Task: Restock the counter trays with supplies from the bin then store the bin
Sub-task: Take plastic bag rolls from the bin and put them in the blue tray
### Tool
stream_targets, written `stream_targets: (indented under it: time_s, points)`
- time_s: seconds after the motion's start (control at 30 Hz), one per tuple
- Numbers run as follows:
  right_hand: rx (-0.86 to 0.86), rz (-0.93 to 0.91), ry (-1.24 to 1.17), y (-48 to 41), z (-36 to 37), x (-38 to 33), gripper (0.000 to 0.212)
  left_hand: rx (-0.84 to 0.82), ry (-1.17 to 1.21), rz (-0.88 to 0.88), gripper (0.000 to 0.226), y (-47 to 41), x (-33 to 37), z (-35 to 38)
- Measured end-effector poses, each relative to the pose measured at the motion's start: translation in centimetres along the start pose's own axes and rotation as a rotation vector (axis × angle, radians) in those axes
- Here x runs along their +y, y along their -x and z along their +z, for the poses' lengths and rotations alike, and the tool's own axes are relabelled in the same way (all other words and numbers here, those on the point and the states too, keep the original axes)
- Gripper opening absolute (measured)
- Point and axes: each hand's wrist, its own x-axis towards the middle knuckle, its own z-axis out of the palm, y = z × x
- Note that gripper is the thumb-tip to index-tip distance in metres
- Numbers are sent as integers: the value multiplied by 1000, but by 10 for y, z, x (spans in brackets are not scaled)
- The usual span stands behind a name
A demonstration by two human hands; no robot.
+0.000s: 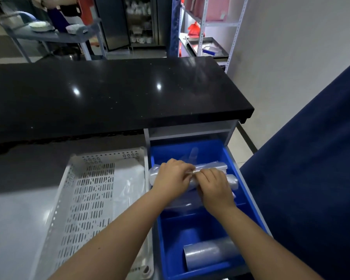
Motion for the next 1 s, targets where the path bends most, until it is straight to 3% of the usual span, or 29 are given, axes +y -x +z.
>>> stream_targets:
  time_s: [0.17, 0.37, 0.57, 0.67, 0.8, 1.0]
  points:
    - [-7, -35, -73, -12, 3, 8, 17, -70, -59, 56, 57, 5, -3, 0]
    - [83, -130, -65, -20, -6, 20, 10, 95, -101, -2, 37, 4, 10, 3]
    - [269, -304, -68, -10, -16, 39, 14, 229, -129, -11, 34, 1, 11, -8]
    - [43, -341, -198, 1, -15, 51, 17, 281, -142, -18, 34, 4, 6, -14]
    - [-561, -204, -207, 8, 2, 53, 46, 359, -161, 2, 34, 11, -2, -17]
    - [-781, -180, -106, 0, 27, 38, 62, 395, -192, -21, 34, 16, -14, -15]
